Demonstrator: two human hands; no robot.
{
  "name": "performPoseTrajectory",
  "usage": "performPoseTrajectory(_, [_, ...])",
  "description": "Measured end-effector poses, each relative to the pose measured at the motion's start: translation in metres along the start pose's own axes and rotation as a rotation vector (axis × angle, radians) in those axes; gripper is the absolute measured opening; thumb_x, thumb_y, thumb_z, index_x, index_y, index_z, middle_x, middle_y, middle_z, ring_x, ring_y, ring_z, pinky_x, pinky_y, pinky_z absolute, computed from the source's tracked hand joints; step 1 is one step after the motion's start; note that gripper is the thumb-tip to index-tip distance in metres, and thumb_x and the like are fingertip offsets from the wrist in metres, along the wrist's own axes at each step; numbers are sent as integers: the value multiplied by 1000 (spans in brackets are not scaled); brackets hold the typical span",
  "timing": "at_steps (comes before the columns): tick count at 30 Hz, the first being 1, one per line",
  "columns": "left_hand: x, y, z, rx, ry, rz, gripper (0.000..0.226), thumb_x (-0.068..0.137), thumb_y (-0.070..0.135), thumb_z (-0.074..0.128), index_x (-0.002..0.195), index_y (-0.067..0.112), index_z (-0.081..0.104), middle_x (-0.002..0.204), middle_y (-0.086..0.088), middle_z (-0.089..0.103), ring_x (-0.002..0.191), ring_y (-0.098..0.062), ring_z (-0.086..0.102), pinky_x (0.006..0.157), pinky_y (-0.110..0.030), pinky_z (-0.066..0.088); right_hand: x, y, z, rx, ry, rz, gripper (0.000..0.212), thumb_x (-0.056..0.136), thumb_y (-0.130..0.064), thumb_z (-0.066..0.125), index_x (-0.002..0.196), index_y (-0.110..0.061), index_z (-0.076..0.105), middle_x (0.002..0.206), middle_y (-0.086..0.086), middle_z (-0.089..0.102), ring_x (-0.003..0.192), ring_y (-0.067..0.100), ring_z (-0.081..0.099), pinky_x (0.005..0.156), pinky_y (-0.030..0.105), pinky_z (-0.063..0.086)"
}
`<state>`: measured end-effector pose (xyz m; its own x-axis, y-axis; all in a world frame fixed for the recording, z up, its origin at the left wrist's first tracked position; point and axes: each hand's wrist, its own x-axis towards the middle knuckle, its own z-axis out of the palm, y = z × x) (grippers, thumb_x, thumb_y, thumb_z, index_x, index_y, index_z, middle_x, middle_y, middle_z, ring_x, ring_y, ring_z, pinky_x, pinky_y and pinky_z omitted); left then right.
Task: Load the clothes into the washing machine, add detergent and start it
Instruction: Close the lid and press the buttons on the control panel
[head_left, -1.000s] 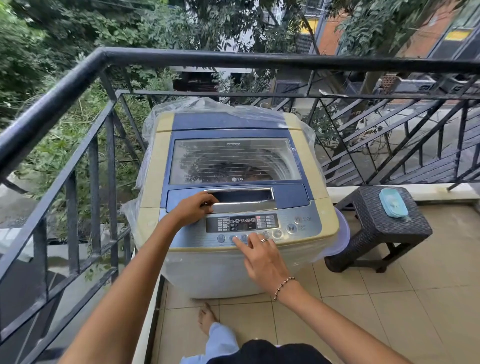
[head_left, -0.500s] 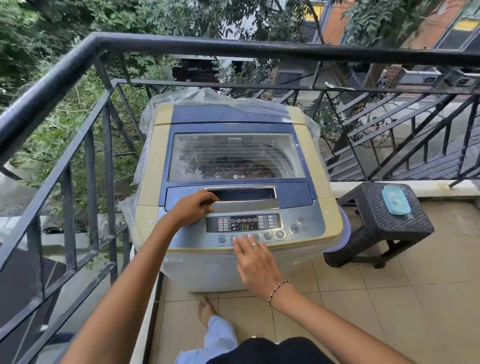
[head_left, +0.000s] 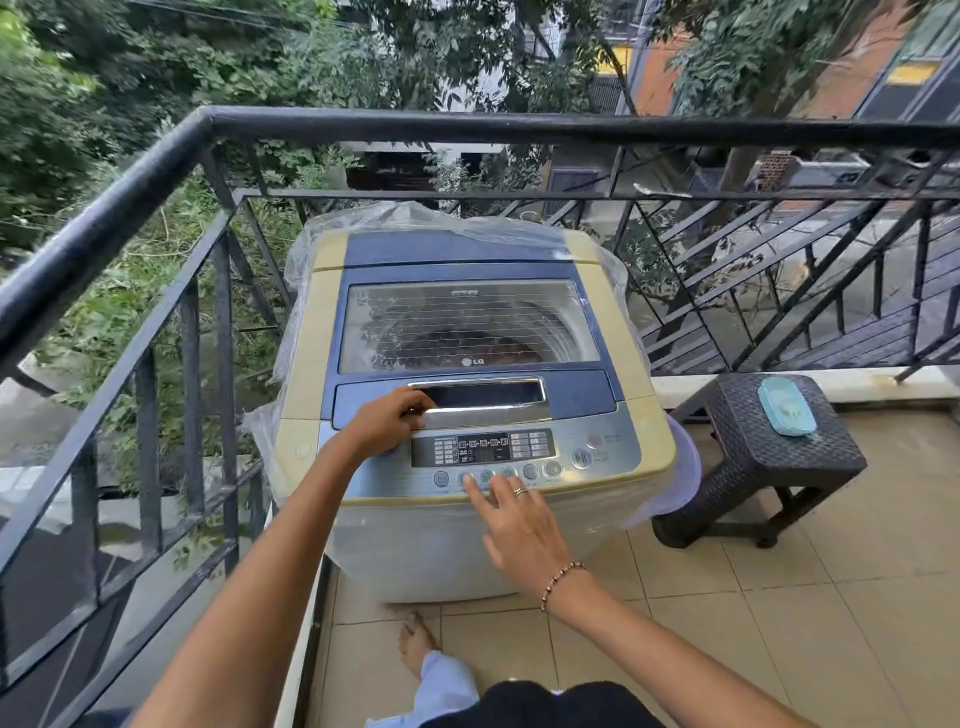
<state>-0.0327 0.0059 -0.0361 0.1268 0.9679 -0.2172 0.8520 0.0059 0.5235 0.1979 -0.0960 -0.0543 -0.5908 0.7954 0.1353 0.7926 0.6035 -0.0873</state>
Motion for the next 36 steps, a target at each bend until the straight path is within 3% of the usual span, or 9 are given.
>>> performPoseTrajectory(4, [-3, 3, 1, 8, 16, -4, 25, 95, 14, 52, 119, 19, 60, 122, -1, 58, 106, -21, 55, 89, -35, 42, -5, 6, 1, 66, -62, 24, 71, 69, -13, 69, 136, -19, 47, 105, 3, 56, 93, 21, 57, 77, 33, 53])
performPoseTrajectory(19, [-2, 3, 3, 2, 32, -31, 25, 95, 14, 53, 118, 20, 60, 124, -2, 58, 107, -23, 56, 94, -40, 44, -33, 76, -10, 85, 31, 352, 61, 69, -7, 68, 128, -19, 56, 88, 6, 51, 76, 20, 53, 58, 31, 49])
performPoseTrajectory(26, [1, 0, 6, 10, 37, -31, 26, 95, 15, 53, 120, 20, 59, 123, -2, 58, 108, -22, 55, 93, -38, 43, -39, 94, -12, 122, -7, 420, 56, 85, -12, 55, 139, -24, 44, 90, 3, 45, 82, 17, 49, 68, 31, 50])
performPoseTrajectory(36, [6, -4, 9, 26, 40, -39, 25, 95, 15, 53, 118, 22, 60, 117, 0, 59, 94, -13, 50, 89, -34, 40, -31, 97, -13, 226, -4, 481, 43, 89, -17, 50, 131, -25, 54, 88, 3, 52, 73, 21, 58, 64, 33, 50])
